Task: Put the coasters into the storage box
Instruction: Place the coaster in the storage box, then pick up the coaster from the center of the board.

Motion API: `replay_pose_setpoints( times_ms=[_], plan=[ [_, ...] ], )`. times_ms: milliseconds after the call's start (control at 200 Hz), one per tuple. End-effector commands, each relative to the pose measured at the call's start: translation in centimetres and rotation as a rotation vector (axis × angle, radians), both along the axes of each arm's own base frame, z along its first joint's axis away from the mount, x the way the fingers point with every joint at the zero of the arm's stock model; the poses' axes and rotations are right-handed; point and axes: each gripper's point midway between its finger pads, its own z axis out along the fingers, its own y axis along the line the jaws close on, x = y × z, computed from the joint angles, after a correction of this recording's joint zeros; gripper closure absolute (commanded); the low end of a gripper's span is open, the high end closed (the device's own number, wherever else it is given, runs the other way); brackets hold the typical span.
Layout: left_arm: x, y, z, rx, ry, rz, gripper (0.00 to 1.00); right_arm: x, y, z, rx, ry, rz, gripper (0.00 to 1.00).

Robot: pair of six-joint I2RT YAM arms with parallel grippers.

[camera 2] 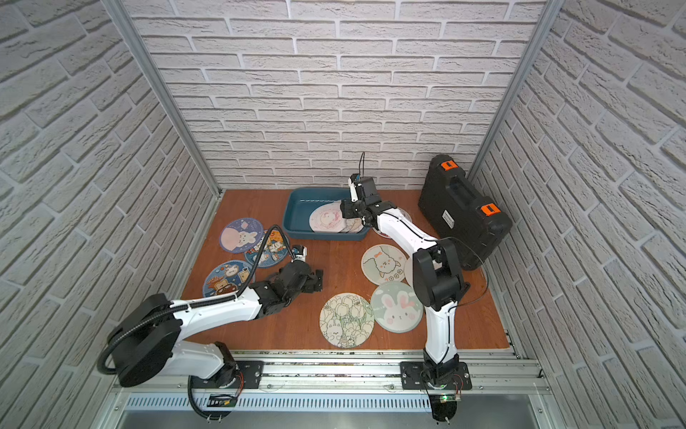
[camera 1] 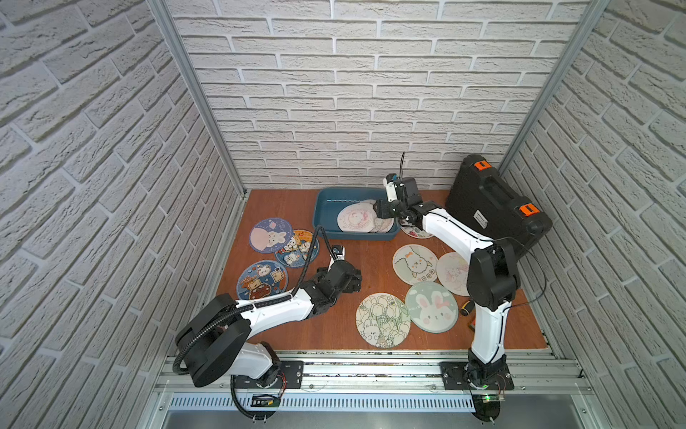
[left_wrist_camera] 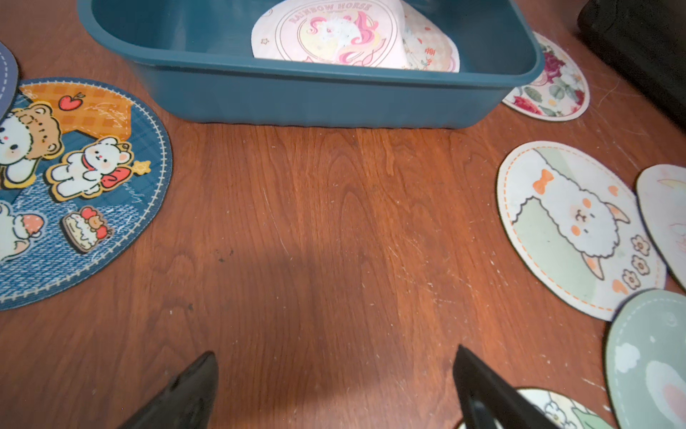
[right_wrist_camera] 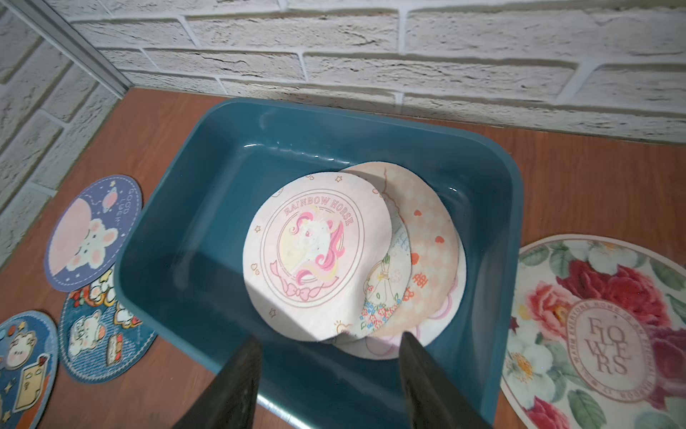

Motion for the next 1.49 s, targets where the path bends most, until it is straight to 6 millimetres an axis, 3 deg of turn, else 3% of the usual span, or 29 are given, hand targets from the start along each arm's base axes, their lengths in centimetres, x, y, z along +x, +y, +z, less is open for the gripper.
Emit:
replay_pose_setpoints(
  times_ms=[0, 530, 695, 1115, 1490],
  plan=[
    [0.2, -0.3, 0.2, 0.02, -0.005, -0.01, 0.02, -2.7, -0.5, -1.0, -0.009, 0.055, 0.037, 0.4],
    [-2.4, -2.1, -2.0, 0.068, 0.063, -0.082, 0.02, -17.7, -3.7, -7.4, -0.001, 0.341, 0.082, 0.4],
    [-3.8, -3.7, -2.7, 0.109, 0.076, -0.159, 0.02, -21.5, -4.7, -8.9, 0.006, 0.408, 0.065, 0.4],
    [-7.4, -6.9, -4.9, 0.237, 0.119, -0.313, 0.02, -28.9, -4.9, -11.7, 0.012, 0.543, 0.059, 0.41],
    [-7.9, -6.7, -7.2, 0.285, 0.163, -0.306, 0.02, -33.9, -5.1, -13.5, -0.039, 0.602, 0.056, 0.42]
  ],
)
